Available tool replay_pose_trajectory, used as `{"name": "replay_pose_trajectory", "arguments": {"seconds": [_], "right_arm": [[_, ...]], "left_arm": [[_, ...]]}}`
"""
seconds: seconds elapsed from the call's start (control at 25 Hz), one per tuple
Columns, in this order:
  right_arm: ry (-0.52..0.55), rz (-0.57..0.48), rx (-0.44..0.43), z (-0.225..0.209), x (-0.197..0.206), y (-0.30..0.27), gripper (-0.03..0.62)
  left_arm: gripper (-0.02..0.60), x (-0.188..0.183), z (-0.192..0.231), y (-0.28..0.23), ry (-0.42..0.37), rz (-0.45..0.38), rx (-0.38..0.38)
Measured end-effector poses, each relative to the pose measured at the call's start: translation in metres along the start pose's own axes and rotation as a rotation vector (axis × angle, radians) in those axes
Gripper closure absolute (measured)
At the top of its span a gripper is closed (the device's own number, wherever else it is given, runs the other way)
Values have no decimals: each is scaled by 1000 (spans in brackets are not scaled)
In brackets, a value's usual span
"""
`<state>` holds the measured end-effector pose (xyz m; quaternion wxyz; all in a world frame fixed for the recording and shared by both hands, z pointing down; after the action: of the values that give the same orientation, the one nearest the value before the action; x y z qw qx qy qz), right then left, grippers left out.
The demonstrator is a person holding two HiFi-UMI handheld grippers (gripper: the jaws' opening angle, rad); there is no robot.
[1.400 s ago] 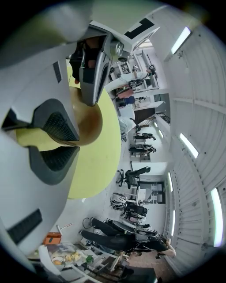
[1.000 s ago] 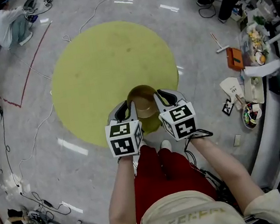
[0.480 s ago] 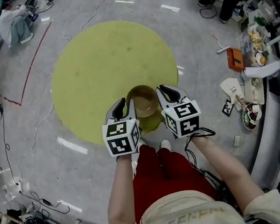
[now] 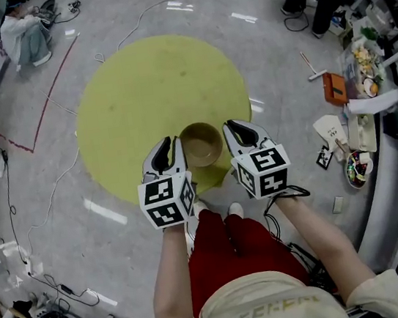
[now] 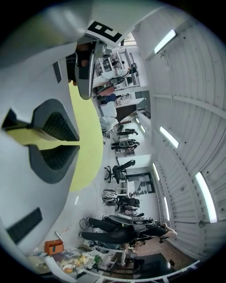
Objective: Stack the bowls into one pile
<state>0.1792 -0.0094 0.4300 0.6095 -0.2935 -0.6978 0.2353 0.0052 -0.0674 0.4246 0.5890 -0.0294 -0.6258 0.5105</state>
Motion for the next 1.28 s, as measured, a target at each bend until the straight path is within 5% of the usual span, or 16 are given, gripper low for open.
{"name": "replay_pose_trajectory", "arguments": {"seconds": [0.92, 1.28], "right_arm": [[52, -302, -143, 9, -20, 107, 553], [72, -350, -135, 9, -16, 144, 557]], "left_arm": [[548, -8, -47, 91, -31, -210, -57], [552, -2, -69, 124, -52, -263, -73]]}}
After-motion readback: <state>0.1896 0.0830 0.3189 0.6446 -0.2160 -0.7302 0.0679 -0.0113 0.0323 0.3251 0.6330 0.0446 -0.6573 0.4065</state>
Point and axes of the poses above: the fingertips, and each gripper's own axes: y backward along the fingers, z to its left, x out of its underside, the point moved 7 cm from there along y, backward along the fingers, and after that the axes turned 15 degrees about z, right-handed, at the moved point
